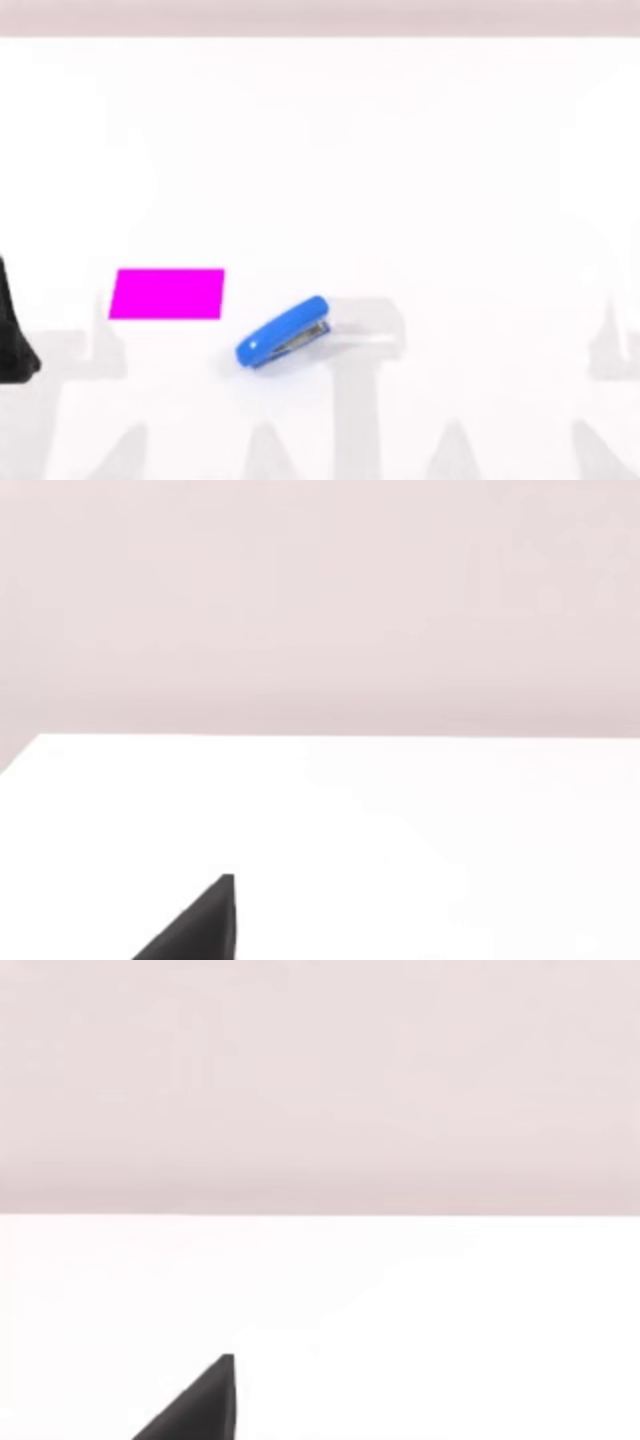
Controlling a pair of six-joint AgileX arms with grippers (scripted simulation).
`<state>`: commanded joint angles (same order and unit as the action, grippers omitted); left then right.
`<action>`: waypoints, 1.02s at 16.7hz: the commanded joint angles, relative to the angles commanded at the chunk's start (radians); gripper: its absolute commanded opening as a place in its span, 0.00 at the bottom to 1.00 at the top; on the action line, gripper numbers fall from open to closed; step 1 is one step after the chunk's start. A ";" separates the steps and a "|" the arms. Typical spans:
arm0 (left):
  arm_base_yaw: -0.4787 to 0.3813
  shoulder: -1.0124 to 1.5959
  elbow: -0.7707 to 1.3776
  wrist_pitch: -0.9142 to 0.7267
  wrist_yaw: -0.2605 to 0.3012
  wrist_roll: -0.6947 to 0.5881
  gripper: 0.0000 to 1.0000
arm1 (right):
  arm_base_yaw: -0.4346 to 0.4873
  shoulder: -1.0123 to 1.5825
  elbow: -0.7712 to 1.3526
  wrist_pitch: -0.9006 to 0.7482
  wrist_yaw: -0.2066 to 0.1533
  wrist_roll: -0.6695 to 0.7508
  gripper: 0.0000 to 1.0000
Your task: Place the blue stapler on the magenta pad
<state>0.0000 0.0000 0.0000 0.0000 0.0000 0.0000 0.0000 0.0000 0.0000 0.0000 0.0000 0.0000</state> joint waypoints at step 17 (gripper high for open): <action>-0.368 1.096 0.862 -0.653 0.002 0.199 1.00 | 0.000 0.000 0.000 0.000 0.000 0.000 1.00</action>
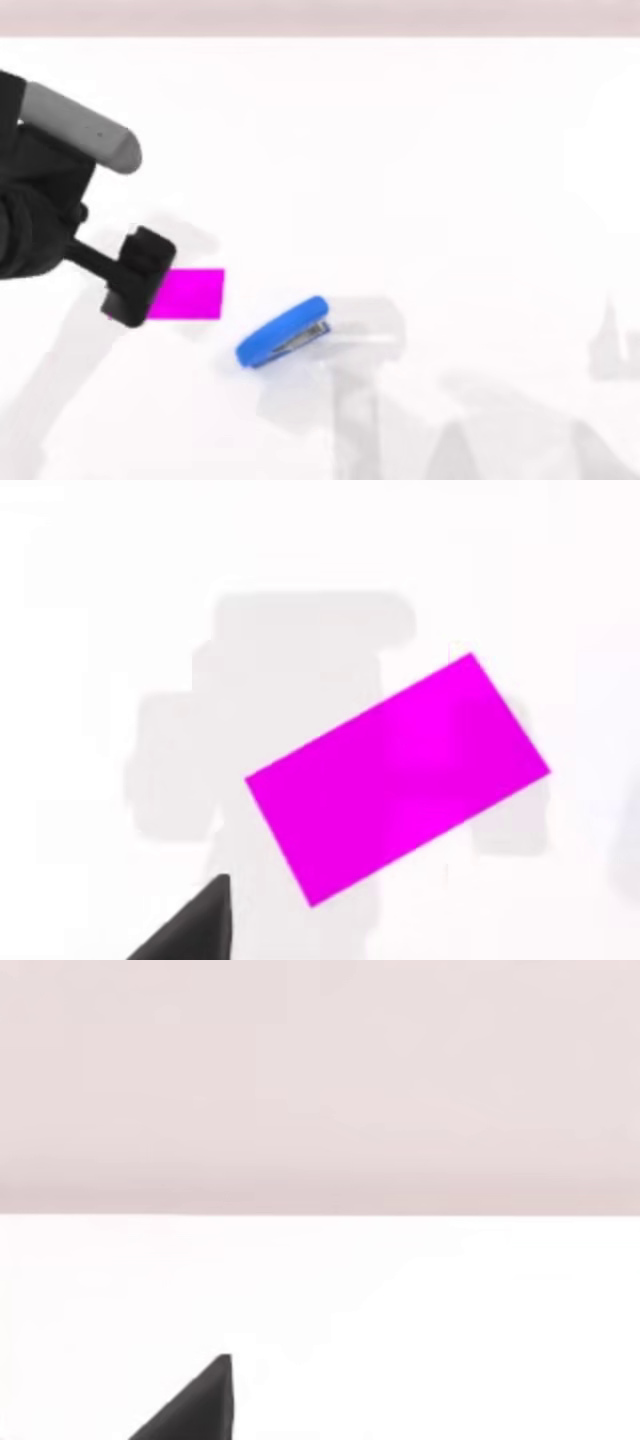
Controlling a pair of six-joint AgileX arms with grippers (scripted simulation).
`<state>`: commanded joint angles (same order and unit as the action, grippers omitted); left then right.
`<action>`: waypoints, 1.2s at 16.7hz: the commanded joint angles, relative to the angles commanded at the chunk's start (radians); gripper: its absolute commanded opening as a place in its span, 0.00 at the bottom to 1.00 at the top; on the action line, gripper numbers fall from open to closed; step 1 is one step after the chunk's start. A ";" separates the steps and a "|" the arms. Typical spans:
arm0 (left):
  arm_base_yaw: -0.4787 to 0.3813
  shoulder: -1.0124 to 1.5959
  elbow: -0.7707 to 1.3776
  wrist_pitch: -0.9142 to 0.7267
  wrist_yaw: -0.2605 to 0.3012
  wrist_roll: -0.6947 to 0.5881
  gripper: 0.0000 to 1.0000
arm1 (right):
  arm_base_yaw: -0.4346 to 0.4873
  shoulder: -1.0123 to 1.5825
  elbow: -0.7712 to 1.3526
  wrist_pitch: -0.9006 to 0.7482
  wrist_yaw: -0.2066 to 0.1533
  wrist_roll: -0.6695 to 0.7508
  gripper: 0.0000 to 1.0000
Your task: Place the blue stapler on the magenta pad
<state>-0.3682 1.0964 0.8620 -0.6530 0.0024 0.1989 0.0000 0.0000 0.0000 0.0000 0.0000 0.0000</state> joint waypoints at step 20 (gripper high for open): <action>-0.291 0.857 0.694 -0.507 0.001 0.160 1.00 | 0.000 0.000 0.000 0.000 0.000 0.000 1.00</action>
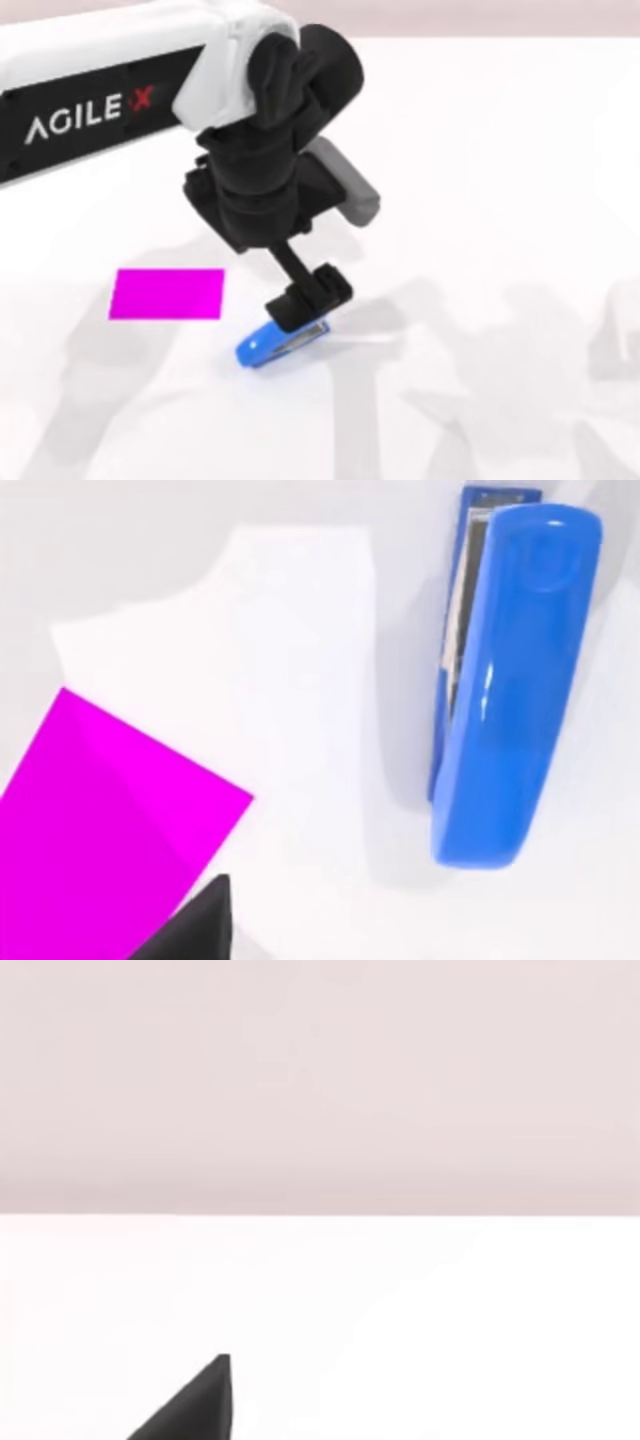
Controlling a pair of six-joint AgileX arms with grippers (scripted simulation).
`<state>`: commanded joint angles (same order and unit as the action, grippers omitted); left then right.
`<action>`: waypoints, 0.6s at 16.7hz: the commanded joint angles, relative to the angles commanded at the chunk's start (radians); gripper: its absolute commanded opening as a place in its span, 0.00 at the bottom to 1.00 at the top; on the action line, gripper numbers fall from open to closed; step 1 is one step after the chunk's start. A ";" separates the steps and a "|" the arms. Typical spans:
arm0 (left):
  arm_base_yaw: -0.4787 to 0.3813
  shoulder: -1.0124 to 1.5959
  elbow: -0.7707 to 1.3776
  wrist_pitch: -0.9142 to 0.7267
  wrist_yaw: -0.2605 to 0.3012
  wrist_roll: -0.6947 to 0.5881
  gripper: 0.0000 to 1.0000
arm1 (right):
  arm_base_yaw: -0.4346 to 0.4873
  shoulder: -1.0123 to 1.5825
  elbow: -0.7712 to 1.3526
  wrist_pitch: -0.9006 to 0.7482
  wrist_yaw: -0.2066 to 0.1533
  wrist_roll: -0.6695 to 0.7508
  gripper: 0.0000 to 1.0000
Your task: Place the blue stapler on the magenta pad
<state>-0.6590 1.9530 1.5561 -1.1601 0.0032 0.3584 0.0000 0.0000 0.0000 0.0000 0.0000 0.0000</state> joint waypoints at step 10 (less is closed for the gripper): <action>-0.003 0.126 -0.217 0.343 0.001 0.004 1.00 | 0.000 0.000 0.000 0.000 0.000 0.000 1.00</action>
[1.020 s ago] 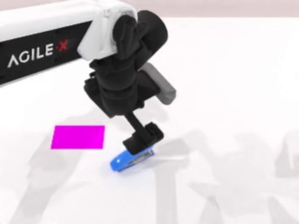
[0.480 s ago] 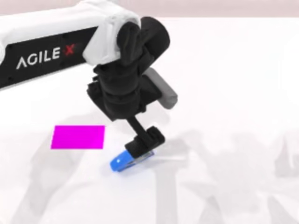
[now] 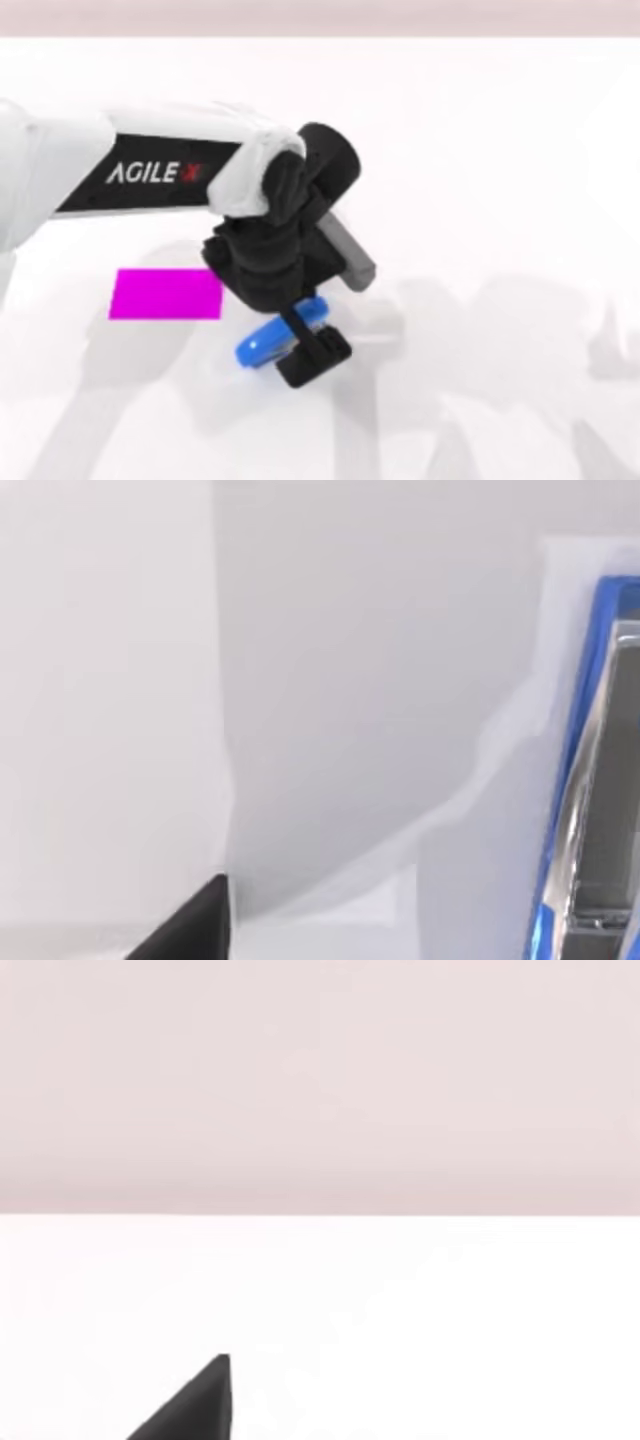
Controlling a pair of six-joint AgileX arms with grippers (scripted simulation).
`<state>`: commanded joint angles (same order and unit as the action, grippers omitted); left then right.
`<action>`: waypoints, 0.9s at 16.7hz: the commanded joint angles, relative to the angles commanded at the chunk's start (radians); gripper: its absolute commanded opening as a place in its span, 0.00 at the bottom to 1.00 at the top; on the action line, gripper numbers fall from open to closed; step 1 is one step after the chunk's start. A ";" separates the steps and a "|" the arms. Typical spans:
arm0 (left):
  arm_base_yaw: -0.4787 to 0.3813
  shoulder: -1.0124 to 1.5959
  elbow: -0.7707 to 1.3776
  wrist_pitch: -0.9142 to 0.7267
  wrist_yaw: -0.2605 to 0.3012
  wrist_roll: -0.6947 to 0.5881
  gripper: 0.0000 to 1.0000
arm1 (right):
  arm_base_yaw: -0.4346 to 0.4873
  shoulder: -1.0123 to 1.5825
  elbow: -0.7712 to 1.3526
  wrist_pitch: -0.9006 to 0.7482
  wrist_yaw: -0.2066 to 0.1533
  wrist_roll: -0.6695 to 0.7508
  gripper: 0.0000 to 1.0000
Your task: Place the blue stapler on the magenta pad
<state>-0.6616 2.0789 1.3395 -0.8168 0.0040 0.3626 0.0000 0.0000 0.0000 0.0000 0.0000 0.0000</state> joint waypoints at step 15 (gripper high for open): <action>0.000 0.005 -0.007 0.010 0.000 0.000 0.17 | 0.000 0.000 0.000 0.000 0.000 0.000 1.00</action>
<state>-0.6618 2.0836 1.3324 -0.8072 0.0040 0.3627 0.0000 0.0000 0.0000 0.0000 0.0000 0.0000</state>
